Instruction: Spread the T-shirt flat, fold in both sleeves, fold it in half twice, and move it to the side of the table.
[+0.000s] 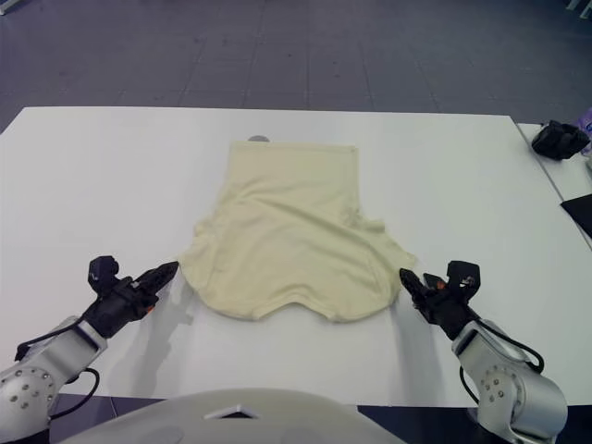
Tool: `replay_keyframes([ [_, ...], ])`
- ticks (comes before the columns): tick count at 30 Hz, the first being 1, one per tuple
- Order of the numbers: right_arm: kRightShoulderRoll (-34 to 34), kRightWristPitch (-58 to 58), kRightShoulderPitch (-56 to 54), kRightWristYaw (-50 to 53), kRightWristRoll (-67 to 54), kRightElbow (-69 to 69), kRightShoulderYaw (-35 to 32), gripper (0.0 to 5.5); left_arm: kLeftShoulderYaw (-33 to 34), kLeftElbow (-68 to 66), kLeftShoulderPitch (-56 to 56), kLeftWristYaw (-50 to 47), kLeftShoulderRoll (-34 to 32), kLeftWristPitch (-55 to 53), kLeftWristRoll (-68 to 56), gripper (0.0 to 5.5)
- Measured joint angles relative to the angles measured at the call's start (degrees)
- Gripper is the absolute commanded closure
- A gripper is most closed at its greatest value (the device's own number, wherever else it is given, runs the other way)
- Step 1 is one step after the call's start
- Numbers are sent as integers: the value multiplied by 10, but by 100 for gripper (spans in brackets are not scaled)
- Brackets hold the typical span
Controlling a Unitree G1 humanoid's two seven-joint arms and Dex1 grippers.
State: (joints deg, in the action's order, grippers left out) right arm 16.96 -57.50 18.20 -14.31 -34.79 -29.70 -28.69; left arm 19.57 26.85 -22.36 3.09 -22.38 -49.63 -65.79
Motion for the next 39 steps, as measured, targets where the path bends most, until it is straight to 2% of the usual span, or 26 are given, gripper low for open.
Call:
replay_keyframes([
  [4, -6, -9, -21, 12, -15, 17, -3, 388, -1, -15, 17, -34, 25, -28, -85, 473],
  [8, -15, -20, -50, 18, -34, 44, -5, 455, -1, -48, 42, -57, 37, -28, -100, 543],
  [13, -23, -28, -76, 33, -51, 72, -10, 548, 0, -94, 78, -69, 55, -14, -101, 550],
  [24, -20, -11, -95, 42, -59, 107, -26, 548, 13, -129, 123, -87, 80, -1, -119, 550],
  [27, -17, -11, -95, 43, -59, 102, -26, 548, -9, -100, 120, -60, 42, 6, -47, 550],
  [29, -8, -13, -91, 40, -63, 70, -23, 548, -45, -50, 110, -19, -12, 12, 24, 550],
  [34, 38, -34, -101, 29, -74, -3, 16, 548, -183, 18, 112, 89, -146, 35, 213, 550],
  [39, 66, -69, -129, 14, -88, -52, 93, 548, -259, 19, 151, 139, -173, 45, 310, 550],
])
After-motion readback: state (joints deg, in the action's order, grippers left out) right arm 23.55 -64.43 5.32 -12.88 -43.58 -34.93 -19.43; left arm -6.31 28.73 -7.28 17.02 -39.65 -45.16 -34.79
